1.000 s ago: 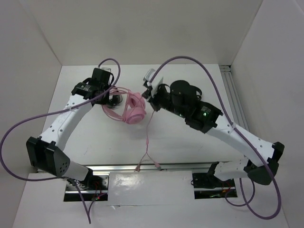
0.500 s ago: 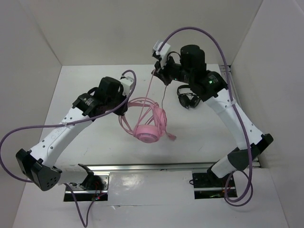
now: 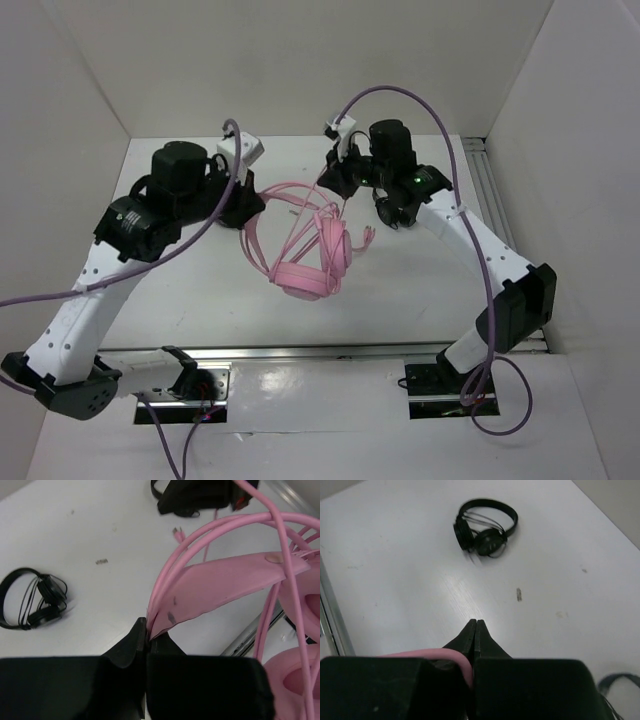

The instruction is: Wrap the headphones

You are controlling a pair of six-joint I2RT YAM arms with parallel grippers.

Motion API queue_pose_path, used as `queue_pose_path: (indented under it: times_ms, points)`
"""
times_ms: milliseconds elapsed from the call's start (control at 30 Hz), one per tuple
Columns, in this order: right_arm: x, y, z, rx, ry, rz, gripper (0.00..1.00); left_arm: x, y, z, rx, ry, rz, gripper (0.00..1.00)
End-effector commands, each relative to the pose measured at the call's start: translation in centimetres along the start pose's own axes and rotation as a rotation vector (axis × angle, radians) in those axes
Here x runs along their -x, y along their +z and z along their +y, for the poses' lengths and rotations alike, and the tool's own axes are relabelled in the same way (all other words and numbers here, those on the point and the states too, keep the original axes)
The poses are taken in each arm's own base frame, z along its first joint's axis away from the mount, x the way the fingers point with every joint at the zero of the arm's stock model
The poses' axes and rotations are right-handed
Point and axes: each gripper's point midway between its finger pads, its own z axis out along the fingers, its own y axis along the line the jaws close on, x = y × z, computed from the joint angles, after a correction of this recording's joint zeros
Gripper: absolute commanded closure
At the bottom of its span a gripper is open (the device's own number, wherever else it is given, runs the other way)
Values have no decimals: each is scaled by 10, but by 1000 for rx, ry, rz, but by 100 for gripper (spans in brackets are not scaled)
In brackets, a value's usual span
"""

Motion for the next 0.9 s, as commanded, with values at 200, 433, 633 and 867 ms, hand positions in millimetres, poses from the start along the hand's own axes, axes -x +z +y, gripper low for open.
queue_pose_path:
  times_ms: [200,433,633,867]
  points:
    - [-2,38,57,358,175,-319,66,126,-101,-52,-192,-212,-489,100]
    - [-64,94,81,486,275,-214,65,162,-154,-17,30,-344,-644,100]
    - [-100,105,87,489,332,-197,62,169,-166,5,160,-385,-675,100]
    - [-113,117,110,517,359,-204,72,164,-149,19,225,-423,-651,100]
